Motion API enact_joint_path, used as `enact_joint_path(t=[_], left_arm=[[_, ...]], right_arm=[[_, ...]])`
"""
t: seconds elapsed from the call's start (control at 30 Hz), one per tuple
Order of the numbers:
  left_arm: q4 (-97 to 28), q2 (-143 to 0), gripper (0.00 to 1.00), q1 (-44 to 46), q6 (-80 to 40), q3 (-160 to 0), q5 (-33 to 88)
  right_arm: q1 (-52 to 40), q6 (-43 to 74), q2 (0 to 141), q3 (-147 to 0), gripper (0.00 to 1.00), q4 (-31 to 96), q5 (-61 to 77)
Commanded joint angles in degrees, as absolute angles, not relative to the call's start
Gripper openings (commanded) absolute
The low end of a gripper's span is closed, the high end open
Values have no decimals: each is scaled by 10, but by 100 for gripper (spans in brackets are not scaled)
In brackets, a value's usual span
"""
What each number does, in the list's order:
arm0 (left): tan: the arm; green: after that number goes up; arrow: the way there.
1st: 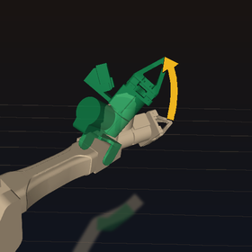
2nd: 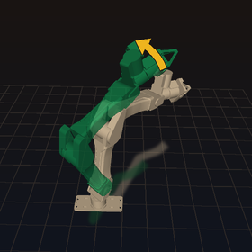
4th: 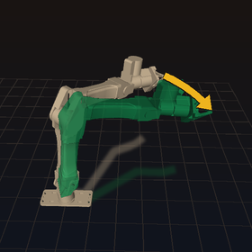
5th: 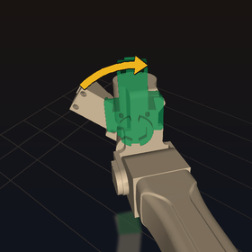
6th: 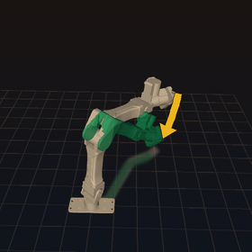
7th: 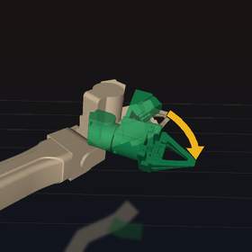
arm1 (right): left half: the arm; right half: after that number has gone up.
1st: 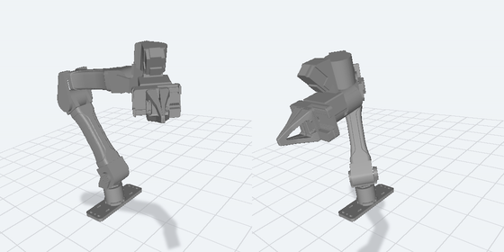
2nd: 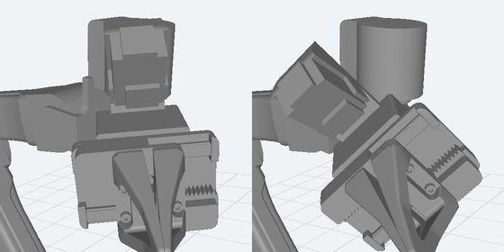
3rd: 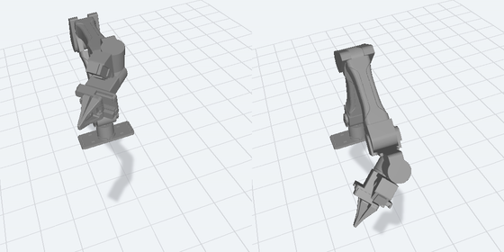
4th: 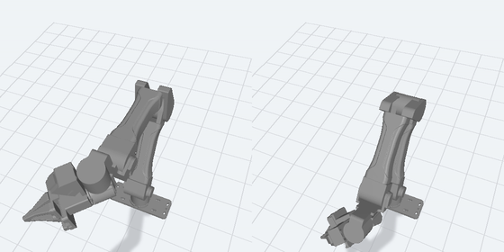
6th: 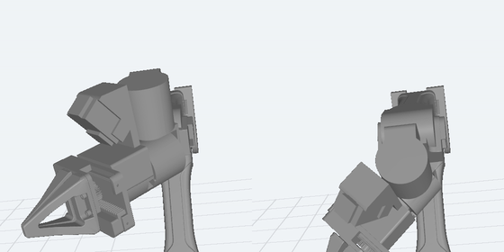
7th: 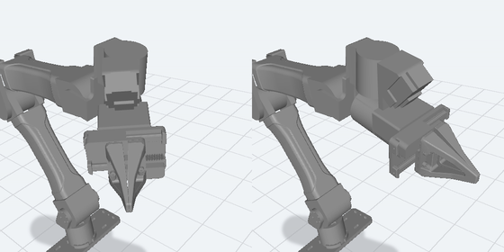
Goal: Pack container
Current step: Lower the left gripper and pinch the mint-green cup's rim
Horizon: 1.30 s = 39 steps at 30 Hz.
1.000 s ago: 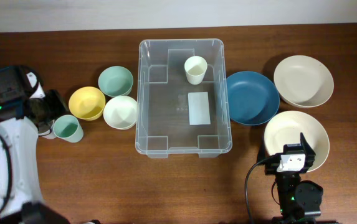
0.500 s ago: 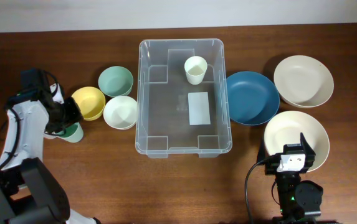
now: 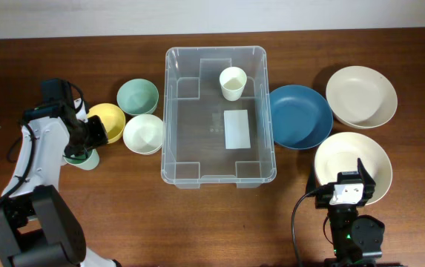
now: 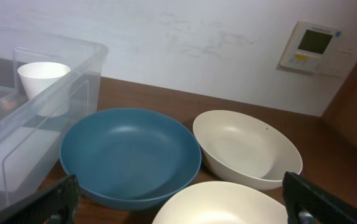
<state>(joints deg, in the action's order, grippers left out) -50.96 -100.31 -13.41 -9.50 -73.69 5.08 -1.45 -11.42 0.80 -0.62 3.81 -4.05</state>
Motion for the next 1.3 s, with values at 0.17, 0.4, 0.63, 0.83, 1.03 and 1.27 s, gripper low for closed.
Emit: enact_joint_path(t=[0.17,0.4,0.63,0.83,1.03,1.27], left_arm=[[-511,-1030,36,-135,-98,-731,25],[-511,-1042,24,-135,-98,-731,24],[-519,-1041,9,-135,-98,-734,2],[-540,-1041,6,-135,-98,-751,2],[-572,-1041,1,-135,-98,-786,2],[-608,-1023,1,-128,-99,-845,9]], right_arm=[[-11,-116,5,-3,99,41,-50],[-11,-116,5,-3,99,41,-50],[-11,-116,5,-3,99,41,-50],[-11,-116,5,-3,99,41,-50],[-11,-116,5,-3,99,41,-50],[-11,-116,5,-3,99,41,-50]])
